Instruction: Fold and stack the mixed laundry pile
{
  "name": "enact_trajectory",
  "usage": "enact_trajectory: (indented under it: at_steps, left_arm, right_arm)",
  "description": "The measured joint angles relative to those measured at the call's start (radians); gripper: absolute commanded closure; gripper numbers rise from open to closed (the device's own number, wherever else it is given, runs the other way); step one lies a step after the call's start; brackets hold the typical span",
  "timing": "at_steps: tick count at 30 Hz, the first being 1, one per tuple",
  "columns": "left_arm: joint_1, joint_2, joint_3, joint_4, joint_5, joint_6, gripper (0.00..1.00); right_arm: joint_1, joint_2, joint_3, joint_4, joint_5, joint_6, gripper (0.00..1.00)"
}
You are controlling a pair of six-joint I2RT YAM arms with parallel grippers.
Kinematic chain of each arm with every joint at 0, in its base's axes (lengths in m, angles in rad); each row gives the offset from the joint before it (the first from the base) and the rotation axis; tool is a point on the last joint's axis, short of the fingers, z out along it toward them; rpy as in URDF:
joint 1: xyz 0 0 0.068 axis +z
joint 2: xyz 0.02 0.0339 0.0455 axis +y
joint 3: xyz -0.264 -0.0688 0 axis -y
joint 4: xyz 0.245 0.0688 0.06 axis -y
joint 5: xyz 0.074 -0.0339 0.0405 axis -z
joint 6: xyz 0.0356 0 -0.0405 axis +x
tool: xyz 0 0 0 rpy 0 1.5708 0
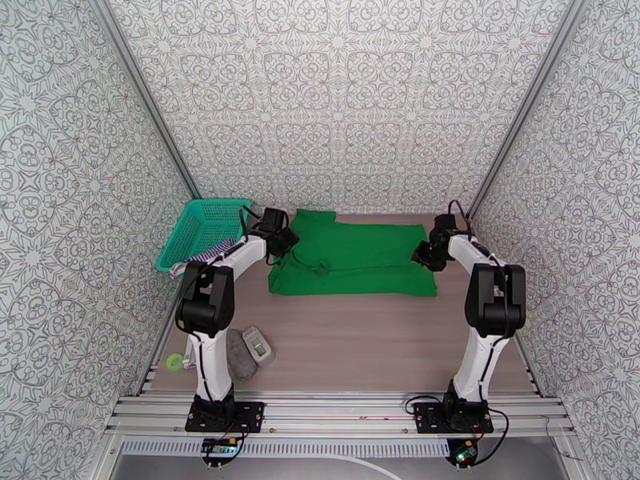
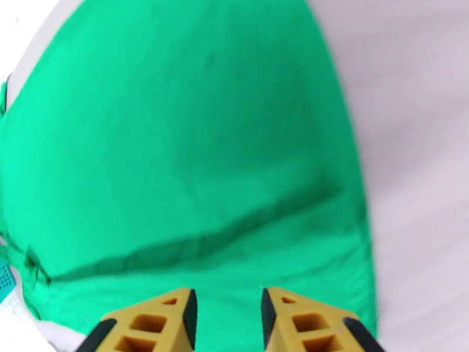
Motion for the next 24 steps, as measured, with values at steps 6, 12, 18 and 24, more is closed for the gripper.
enact_trajectory:
  at_steps: [6, 12, 18, 24]
  left_arm:
    - [-0.025, -0.095, -0.066, -0.134, 0.001, 0.063, 0.46]
    - [-0.008, -0.123, -0.232, -0.177, 0.039, 0.071, 0.48]
    - [0.01, -0.045, -0.217, -0.176, 0.071, 0.074, 0.51]
    - [0.021, 0.016, -0.146, -0.197, 0.074, 0.075, 0.53]
  right_arm:
    - [-0.013, 0.025, 0.069, -0.058, 0.03, -0.021, 0.61]
    - [-0.071, -0.152, -0.167, -0.084, -0.012, -0.018, 0.56]
    - [-0.154, -0.194, -0.353, -0.06, -0.098, -0.018, 0.54]
    - [-0.143, -0.119, -0.325, 0.011, -0.137, -0.007, 0.71]
